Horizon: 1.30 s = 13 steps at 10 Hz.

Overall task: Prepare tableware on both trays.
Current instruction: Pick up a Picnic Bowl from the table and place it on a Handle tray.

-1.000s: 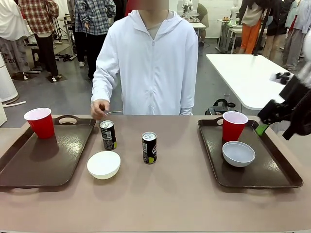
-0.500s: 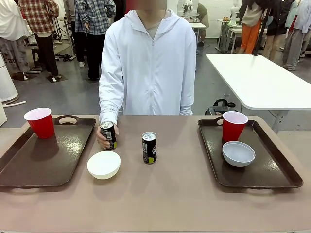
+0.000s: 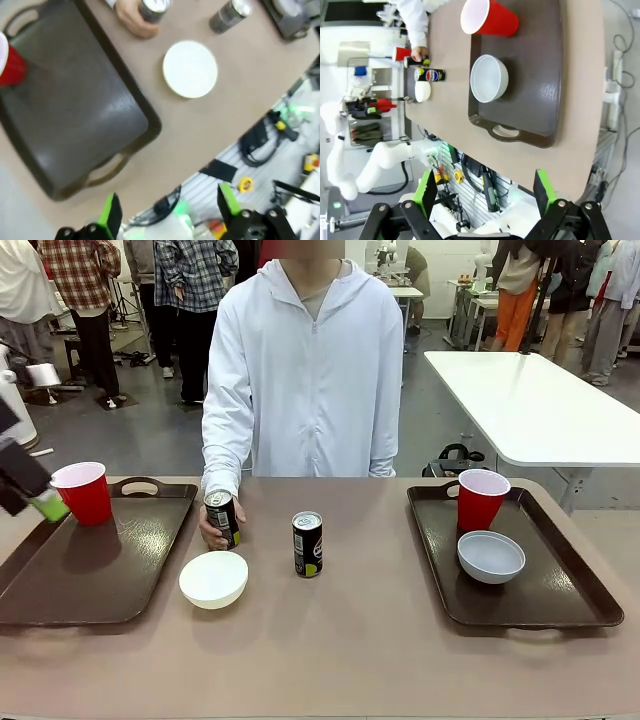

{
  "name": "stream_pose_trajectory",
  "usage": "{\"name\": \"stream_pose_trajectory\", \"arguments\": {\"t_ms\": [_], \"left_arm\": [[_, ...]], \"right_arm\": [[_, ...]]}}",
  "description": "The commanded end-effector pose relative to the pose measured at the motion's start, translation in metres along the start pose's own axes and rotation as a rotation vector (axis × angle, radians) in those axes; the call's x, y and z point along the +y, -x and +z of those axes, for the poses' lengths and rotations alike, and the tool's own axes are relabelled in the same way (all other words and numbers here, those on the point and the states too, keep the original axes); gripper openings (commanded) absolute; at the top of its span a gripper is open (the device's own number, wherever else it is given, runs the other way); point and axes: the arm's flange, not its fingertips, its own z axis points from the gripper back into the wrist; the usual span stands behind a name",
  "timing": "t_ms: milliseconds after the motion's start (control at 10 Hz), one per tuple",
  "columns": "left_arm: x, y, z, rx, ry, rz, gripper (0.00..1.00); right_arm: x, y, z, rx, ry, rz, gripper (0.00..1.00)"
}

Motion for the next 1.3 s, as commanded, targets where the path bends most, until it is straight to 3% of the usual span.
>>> {"name": "stream_pose_trajectory", "arguments": {"t_ms": [0,100,200,600,1200], "left_arm": [[-0.015,-0.03,-0.009,-0.011,-0.098,0.071,1.0],[-0.026,-0.041,-0.016,-0.018,-0.148,0.093,1.0],[-0.031,-0.048,-0.024,0.003,-0.17,0.105,1.0],[-0.02,-0.068,-0.093,-0.015,-0.257,0.101,1.0],[-0.013,-0.095,-0.17,-0.056,-0.256,0.002,1.0]], "right_arm": [[-0.014,0.0,0.0,0.006,-0.07,0.099,1.0],[-0.018,0.004,-0.005,0.004,-0.096,0.134,1.0],[-0.011,0.003,-0.003,0.004,-0.03,0.034,1.0],[-0.011,0.003,-0.003,0.004,-0.03,0.034,1.0],[-0.011,0.003,-0.003,0.004,-0.03,0.034,1.0]]}}
